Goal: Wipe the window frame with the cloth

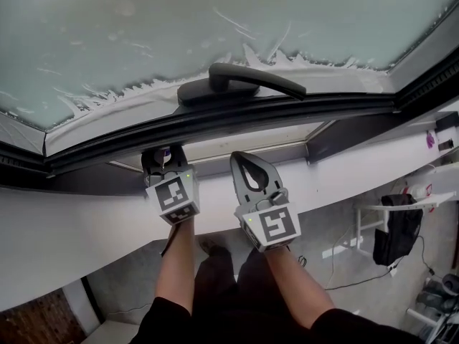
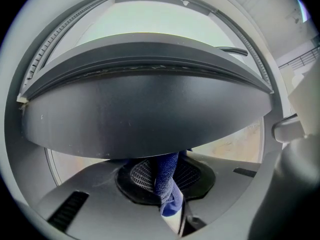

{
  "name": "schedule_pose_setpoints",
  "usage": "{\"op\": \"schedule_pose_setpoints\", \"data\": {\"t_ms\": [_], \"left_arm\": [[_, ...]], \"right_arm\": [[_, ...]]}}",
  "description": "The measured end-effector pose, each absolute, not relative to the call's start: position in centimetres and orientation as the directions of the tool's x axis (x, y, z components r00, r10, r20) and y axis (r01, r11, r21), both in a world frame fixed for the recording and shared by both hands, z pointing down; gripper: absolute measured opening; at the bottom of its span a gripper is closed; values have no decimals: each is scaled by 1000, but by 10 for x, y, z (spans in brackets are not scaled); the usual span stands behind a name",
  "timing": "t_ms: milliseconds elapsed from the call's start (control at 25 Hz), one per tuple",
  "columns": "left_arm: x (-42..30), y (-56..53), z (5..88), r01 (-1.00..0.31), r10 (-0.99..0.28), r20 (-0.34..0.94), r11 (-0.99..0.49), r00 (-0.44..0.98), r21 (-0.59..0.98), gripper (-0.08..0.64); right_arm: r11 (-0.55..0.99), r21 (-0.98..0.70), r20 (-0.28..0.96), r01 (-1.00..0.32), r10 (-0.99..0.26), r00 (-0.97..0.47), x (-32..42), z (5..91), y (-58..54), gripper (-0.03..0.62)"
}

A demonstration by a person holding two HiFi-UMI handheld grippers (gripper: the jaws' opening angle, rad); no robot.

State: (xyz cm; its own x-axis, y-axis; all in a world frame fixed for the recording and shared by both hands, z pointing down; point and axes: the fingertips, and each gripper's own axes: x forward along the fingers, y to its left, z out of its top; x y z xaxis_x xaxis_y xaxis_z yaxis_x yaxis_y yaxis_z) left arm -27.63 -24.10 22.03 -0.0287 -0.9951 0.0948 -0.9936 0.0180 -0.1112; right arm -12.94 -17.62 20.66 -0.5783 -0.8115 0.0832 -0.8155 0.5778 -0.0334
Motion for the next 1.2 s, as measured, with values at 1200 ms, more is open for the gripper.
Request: {"op": "schedule_pose_setpoints", "data": {"t_ms": [1200], "left_arm": [[-122,-269,225,-980,-981,105,-175,164,-97,55]], "right_arm": [[385,-48,104,-922,-916,-388,16,217,-184,6]]}}
